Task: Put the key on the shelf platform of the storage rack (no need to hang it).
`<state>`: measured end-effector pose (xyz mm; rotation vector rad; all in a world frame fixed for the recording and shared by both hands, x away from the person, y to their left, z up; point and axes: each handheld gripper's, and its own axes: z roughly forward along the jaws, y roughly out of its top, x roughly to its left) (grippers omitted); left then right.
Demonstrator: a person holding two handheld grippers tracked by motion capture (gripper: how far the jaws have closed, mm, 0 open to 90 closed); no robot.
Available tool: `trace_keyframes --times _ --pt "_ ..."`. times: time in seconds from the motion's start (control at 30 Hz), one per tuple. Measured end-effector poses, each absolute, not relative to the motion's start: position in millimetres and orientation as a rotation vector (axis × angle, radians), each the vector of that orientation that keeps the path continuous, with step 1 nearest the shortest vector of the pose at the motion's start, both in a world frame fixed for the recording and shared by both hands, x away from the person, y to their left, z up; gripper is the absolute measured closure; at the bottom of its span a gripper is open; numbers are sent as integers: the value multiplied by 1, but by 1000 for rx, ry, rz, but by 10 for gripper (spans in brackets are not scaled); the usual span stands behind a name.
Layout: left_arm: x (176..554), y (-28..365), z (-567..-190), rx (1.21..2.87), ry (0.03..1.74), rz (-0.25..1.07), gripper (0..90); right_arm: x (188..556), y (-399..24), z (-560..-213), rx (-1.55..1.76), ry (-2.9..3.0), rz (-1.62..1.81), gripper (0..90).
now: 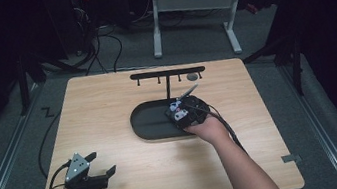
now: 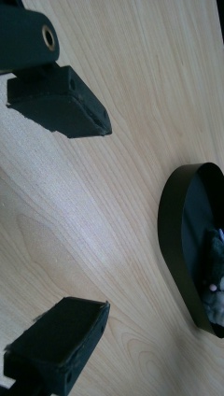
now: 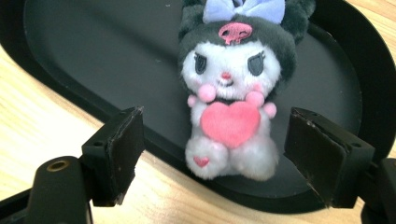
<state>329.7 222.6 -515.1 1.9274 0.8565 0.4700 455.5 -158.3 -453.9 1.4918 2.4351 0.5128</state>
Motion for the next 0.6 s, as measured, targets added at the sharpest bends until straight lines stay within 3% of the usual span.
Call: trace_keyframes --times 0.6 --pt "329 218 -517 1942 847 467 134 420 -189 -460 1486 2315 613 208"
